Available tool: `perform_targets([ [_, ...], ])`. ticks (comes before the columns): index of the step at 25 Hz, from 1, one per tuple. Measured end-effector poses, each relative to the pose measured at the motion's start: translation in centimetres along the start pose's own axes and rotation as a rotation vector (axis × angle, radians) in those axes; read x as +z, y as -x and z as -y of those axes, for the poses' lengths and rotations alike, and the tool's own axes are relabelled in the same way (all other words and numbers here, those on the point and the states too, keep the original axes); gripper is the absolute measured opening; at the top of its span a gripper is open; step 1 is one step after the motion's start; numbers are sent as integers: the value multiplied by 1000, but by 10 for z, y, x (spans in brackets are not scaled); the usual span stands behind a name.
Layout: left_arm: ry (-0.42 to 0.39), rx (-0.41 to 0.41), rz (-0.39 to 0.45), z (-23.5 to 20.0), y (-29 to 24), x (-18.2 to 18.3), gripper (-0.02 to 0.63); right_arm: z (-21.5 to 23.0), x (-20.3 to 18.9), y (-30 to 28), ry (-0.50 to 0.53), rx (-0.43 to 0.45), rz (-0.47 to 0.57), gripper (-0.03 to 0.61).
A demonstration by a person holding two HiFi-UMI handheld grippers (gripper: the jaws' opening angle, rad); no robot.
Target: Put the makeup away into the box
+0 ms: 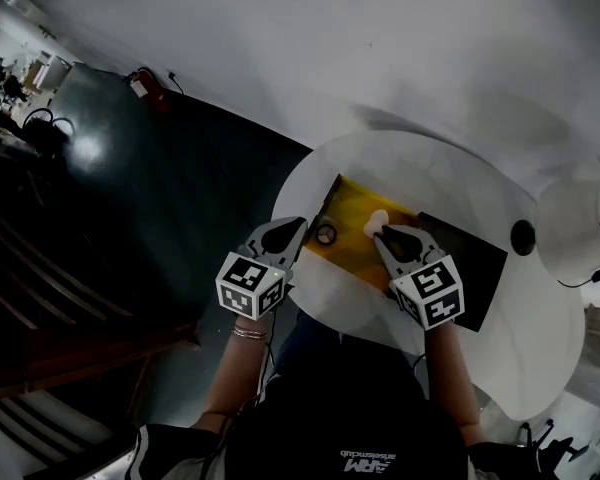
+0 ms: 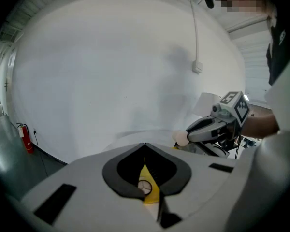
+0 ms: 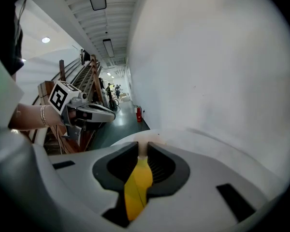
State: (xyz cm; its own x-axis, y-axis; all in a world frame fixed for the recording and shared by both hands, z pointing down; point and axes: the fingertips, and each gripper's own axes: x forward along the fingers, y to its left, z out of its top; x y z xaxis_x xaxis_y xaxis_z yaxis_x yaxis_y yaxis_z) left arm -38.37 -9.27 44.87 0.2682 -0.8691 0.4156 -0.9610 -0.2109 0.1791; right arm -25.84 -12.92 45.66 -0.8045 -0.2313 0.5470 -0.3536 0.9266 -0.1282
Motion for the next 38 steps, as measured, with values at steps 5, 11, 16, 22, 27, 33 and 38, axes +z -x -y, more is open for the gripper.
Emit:
perform_targets([
  [5, 2, -43, -19, -22, -15, 7, 17, 2, 3, -21, -37, -17, -25, 75],
  [11, 3, -120, -48, -47, -40, 11, 17, 5, 5, -52, -82, -49, -57, 75],
  [16, -4, -204, -66, -57, -62, 12, 17, 7, 0, -71, -125, -88, -103, 75],
  [22, -14, -294, -102, -68, -78, 6, 17, 10, -11, -95, -191, -139, -161, 78],
  [27, 4, -353, -161, -82, -86, -8, 17, 10, -15, -113, -257, -178, -182, 80],
  [33, 5, -406, -201, -90, -94, -20, 17, 15, -26, -128, -305, -222, -218, 83],
  [38, 6, -428, -219, -89, -99, -28, 17, 16, -38, -138, -336, -227, -230, 87],
])
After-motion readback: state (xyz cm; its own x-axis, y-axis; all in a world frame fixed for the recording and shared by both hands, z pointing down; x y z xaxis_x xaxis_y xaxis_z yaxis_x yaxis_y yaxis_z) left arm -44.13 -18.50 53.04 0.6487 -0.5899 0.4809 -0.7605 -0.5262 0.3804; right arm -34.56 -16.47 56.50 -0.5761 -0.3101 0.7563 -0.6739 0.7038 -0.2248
